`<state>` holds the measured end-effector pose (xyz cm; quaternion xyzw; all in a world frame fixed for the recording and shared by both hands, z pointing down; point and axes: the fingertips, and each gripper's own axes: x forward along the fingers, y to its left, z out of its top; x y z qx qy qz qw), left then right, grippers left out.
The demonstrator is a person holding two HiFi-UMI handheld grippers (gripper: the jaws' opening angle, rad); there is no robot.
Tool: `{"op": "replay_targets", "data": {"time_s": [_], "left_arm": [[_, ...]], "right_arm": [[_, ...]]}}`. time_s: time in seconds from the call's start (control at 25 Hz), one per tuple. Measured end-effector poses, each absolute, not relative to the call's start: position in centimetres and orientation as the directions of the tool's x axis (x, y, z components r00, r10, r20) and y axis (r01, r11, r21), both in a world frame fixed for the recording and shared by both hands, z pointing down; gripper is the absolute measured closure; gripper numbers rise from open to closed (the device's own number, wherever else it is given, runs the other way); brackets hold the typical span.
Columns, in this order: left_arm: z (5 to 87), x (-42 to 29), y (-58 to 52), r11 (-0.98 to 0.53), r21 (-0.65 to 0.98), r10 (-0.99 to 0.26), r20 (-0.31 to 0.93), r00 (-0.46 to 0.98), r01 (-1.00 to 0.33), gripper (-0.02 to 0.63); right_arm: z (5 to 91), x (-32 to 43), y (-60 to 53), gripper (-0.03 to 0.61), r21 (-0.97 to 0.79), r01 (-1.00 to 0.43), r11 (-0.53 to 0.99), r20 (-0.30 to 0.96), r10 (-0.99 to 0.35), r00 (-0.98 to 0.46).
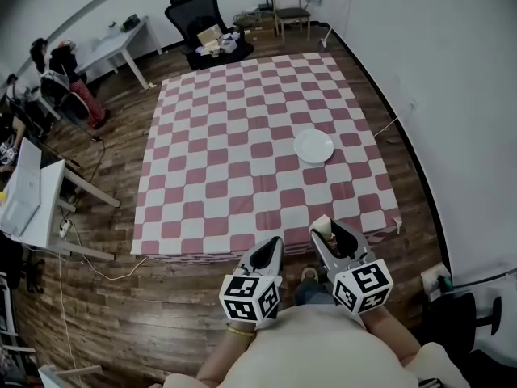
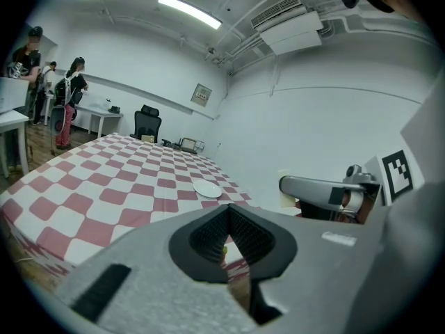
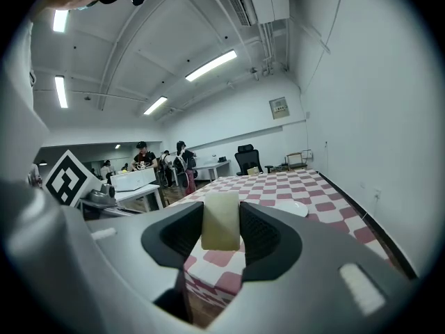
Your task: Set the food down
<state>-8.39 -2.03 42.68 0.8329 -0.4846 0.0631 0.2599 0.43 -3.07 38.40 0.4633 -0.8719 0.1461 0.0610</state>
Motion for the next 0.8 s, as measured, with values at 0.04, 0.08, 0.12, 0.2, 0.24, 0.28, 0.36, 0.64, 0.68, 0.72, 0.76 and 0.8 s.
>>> {"op": "replay_targets", "data": {"time_s": [0.04,0.08,0.12,0.2,0.24,0.28,0.36,0.64,0.68,0.72,0.76,0.8], "left_arm": [[42.6,-8.2,-2.6,-0.393,0.371,-0.776,0.356,0.520,-0.841,0.611],[42.4,-7.9,-3.1,-0.391,0.371,-0.778,0.355,0.518,-0.842,0.611],[42.4,-7.7,-3.6,-0.389,0.370,-0.780,0.354,0.515,-0.844,0.611],[42.3,-7.3,-4.5,-0.384,0.370,-0.784,0.353,0.510,-0.846,0.611],[42.3,-7.2,-4.9,-0.381,0.370,-0.786,0.353,0.507,-0.847,0.611],[42.3,-7.0,-5.3,-0.378,0.369,-0.788,0.353,0.505,-0.849,0.611],[42.2,-6.7,-6.2,-0.374,0.368,-0.790,0.354,0.500,-0.851,0.611],[42.4,-5.5,-8.9,-0.358,0.360,-0.801,0.356,0.481,-0.862,0.611],[42.4,-5.4,-9.3,-0.354,0.358,-0.805,0.355,0.476,-0.864,0.611],[42.3,-5.2,-9.7,-0.349,0.358,-0.808,0.353,0.471,-0.866,0.611],[42.3,-5.1,-10.2,-0.343,0.358,-0.812,0.352,0.466,-0.868,0.611],[42.4,-5.0,-10.6,-0.337,0.359,-0.815,0.352,0.460,-0.870,0.611]], "right_arm": [[38.3,0.6,-3.7,0.408,-0.199,-0.824,0.530,0.242,-0.788,-0.566],[38.3,0.8,-4.2,0.408,-0.199,-0.822,0.534,0.241,-0.786,-0.569],[38.2,1.0,-4.8,0.408,-0.199,-0.820,0.537,0.240,-0.784,-0.572],[38.1,1.3,-5.9,0.408,-0.196,-0.815,0.545,0.237,-0.780,-0.579],[38.0,1.5,-6.4,0.408,-0.195,-0.813,0.549,0.235,-0.779,-0.582],[37.9,1.6,-6.9,0.408,-0.193,-0.811,0.552,0.232,-0.777,-0.585],[37.8,1.9,-7.8,0.408,-0.192,-0.808,0.557,0.227,-0.776,-0.589],[37.9,3.2,-10.9,0.408,-0.192,-0.797,0.573,0.223,-0.765,-0.604],[37.9,3.4,-11.3,0.408,-0.192,-0.794,0.576,0.224,-0.762,-0.607],[38.0,3.6,-11.7,0.408,-0.192,-0.791,0.580,0.225,-0.759,-0.611],[38.0,3.7,-12.1,0.408,-0.192,-0.788,0.585,0.226,-0.755,-0.615],[38.1,3.9,-12.5,0.408,-0.192,-0.785,0.589,0.227,-0.751,-0.620]]}}
